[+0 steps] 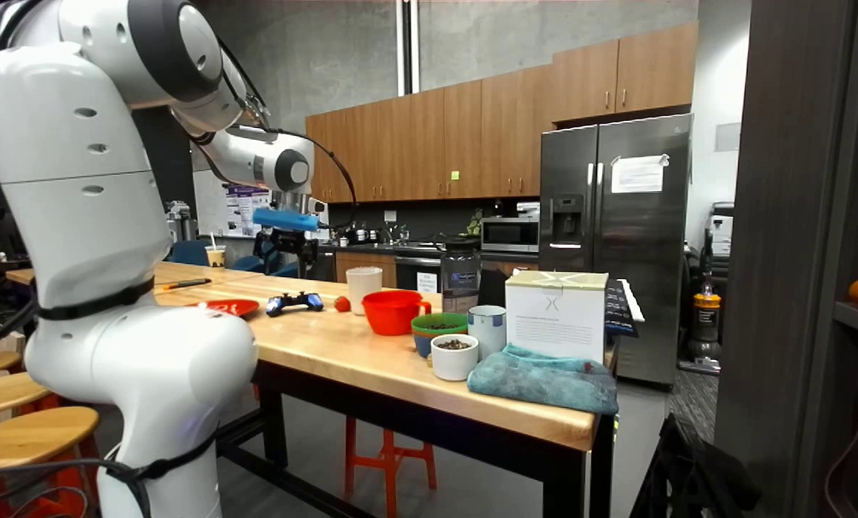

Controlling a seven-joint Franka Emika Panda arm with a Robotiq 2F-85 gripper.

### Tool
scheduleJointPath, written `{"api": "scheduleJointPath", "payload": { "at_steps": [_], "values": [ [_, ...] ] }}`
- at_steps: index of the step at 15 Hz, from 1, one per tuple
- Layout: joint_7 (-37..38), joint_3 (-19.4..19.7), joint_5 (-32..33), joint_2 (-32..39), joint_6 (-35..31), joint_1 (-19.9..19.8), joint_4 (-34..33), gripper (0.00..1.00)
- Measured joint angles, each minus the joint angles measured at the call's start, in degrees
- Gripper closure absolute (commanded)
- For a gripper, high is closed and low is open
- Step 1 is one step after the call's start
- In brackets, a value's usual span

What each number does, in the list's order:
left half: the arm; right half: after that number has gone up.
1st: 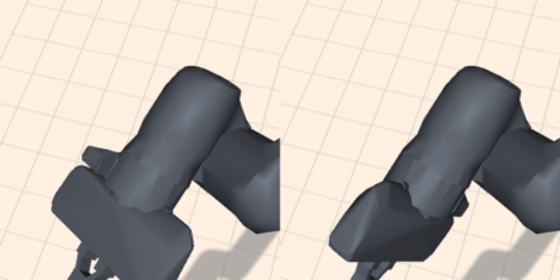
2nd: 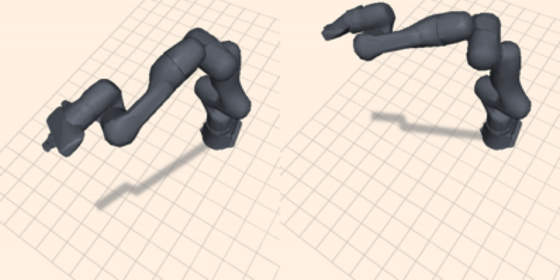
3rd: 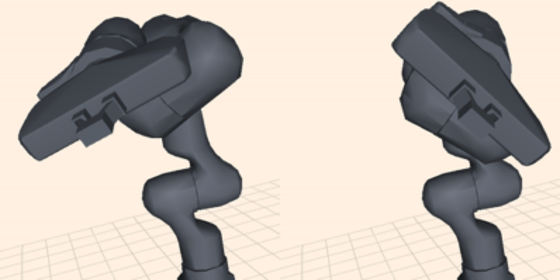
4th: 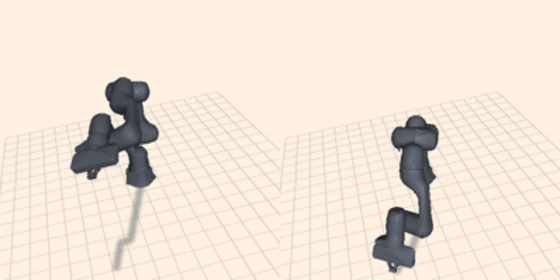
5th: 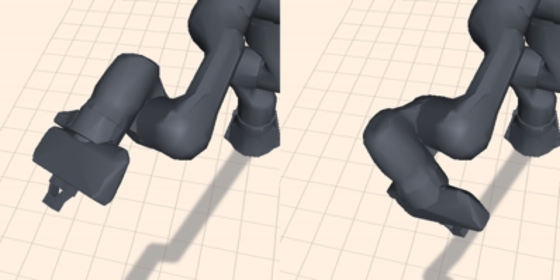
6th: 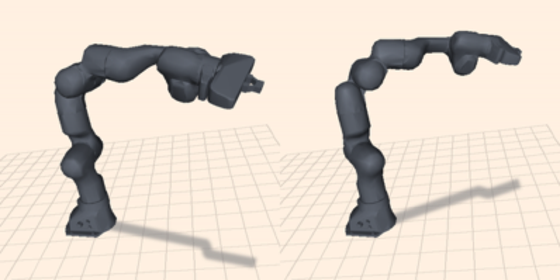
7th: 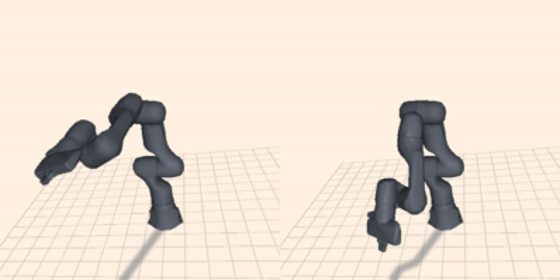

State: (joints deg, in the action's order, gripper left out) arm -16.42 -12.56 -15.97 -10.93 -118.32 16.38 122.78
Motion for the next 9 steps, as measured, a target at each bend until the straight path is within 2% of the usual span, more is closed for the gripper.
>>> {"api": "scheduleJointPath", "payload": {
  "at_steps": [9],
  "values": [
    [-0.08,-0.04,-0.01,0.35,-0.02,0.01,0.24,0.00]
  ]
}}
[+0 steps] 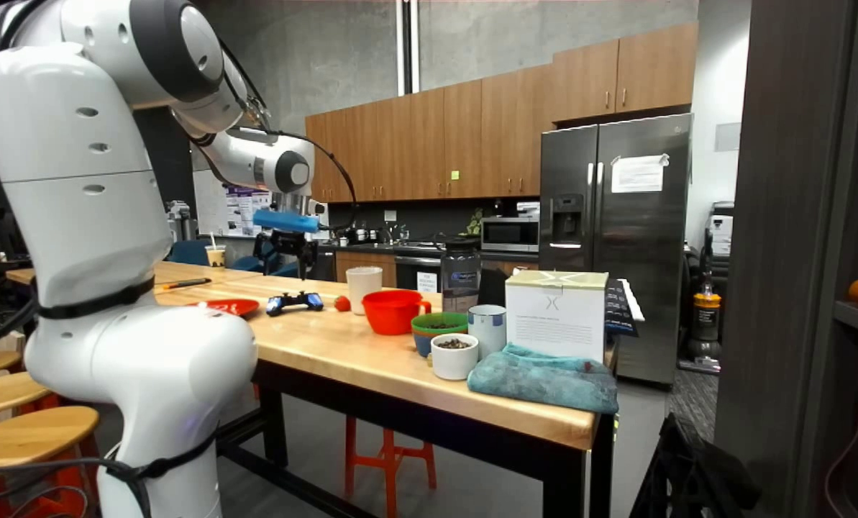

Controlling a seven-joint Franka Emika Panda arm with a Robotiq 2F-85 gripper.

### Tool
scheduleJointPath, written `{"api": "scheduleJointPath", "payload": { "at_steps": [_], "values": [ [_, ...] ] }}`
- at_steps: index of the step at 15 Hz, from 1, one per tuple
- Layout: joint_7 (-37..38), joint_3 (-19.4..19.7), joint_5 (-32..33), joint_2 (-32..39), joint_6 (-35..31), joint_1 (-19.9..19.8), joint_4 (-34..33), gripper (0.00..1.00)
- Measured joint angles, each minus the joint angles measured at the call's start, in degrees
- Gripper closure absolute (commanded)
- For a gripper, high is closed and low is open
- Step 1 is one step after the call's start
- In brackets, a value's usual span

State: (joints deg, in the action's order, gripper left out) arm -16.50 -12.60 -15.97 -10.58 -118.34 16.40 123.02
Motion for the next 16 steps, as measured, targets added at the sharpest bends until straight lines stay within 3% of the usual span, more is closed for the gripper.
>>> {"api": "scheduleJointPath", "payload": {
  "at_steps": [5,16],
  "values": [
    [-0.18,-0.03,2.71,2.54,-0.83,-0.01,0.18,0.00],
    [-0.47,-1.15,19.14,12.32,-10.49,-0.01,-5.38,0.00]
  ]
}}
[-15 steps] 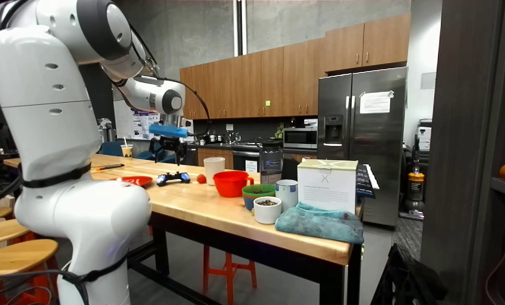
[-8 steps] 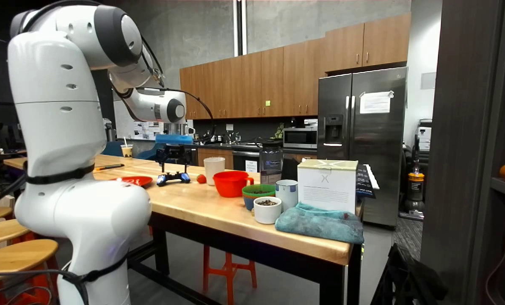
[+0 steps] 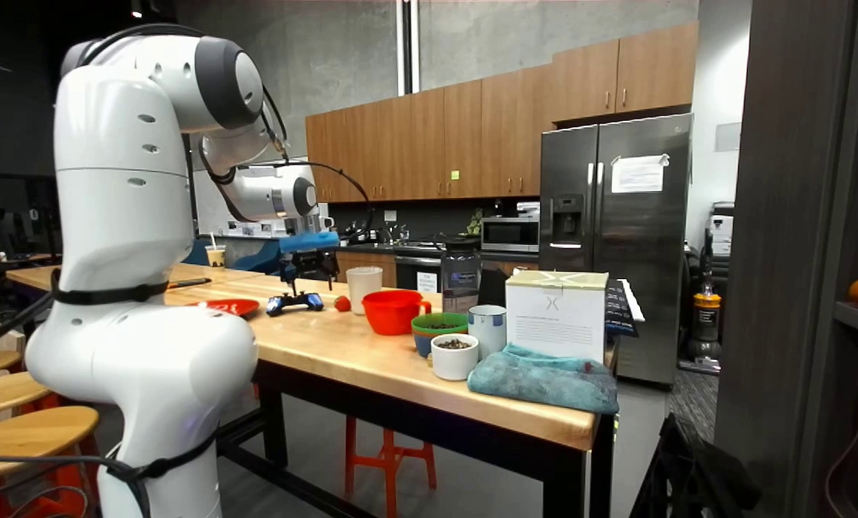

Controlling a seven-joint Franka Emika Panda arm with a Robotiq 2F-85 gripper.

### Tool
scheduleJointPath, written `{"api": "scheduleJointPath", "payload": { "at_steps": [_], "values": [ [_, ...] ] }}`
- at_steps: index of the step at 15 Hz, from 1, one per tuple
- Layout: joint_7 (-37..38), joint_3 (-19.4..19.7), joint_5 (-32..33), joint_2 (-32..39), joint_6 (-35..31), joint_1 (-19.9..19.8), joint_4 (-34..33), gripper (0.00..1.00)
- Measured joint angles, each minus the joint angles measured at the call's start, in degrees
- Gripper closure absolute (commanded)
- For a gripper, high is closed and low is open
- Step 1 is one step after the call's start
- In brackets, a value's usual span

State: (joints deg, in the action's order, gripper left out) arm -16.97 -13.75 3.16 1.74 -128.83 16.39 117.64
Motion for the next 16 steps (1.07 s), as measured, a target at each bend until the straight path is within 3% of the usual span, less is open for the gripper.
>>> {"api": "scheduleJointPath", "payload": {
  "at_steps": [10,16],
  "values": [
    [1.09,0.17,8.00,2.06,-3.42,-0.85,-2.08,0.00],
    [1.85,-0.02,8.51,3.19,-6.42,-0.92,-1.44,0.00]
  ]
}}
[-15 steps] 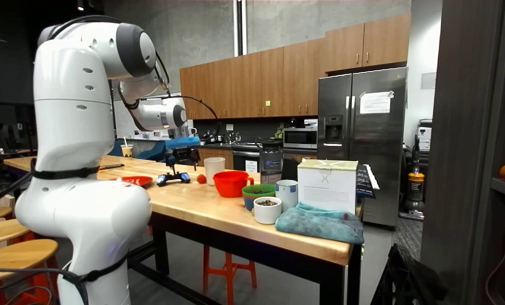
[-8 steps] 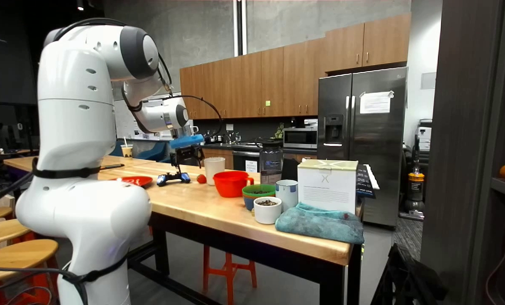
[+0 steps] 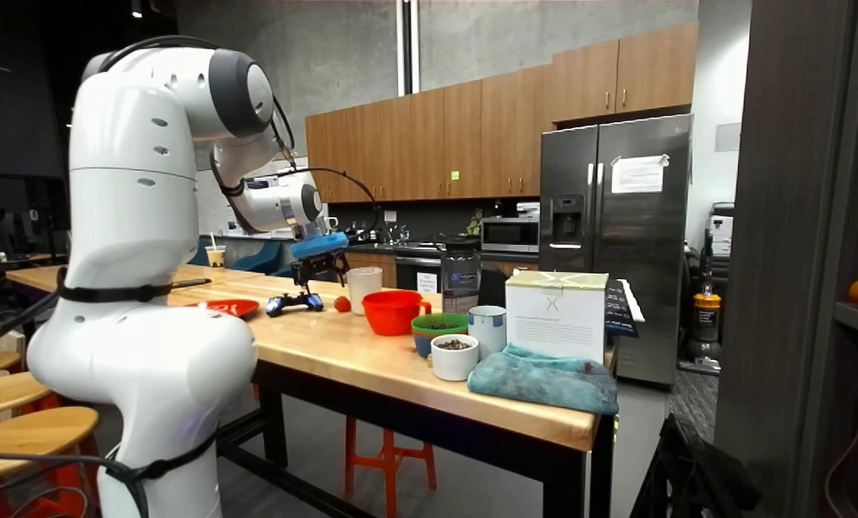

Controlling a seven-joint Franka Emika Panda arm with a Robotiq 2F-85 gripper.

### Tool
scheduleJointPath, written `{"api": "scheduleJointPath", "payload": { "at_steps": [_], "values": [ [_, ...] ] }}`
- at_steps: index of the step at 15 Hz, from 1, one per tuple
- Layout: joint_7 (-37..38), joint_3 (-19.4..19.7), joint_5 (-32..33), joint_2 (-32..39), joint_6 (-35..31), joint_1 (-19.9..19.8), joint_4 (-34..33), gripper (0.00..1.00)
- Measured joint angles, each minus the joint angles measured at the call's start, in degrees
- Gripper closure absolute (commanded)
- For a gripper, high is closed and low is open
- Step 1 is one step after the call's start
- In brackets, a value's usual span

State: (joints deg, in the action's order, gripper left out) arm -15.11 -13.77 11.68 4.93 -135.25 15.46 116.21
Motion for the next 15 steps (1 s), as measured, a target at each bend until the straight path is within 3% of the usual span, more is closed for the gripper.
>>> {"api": "scheduleJointPath", "payload": {
  "at_steps": [15],
  "values": [
    [2.66,0.28,6.28,-0.73,-0.13,-0.11,0.39,0.00]
  ]
}}
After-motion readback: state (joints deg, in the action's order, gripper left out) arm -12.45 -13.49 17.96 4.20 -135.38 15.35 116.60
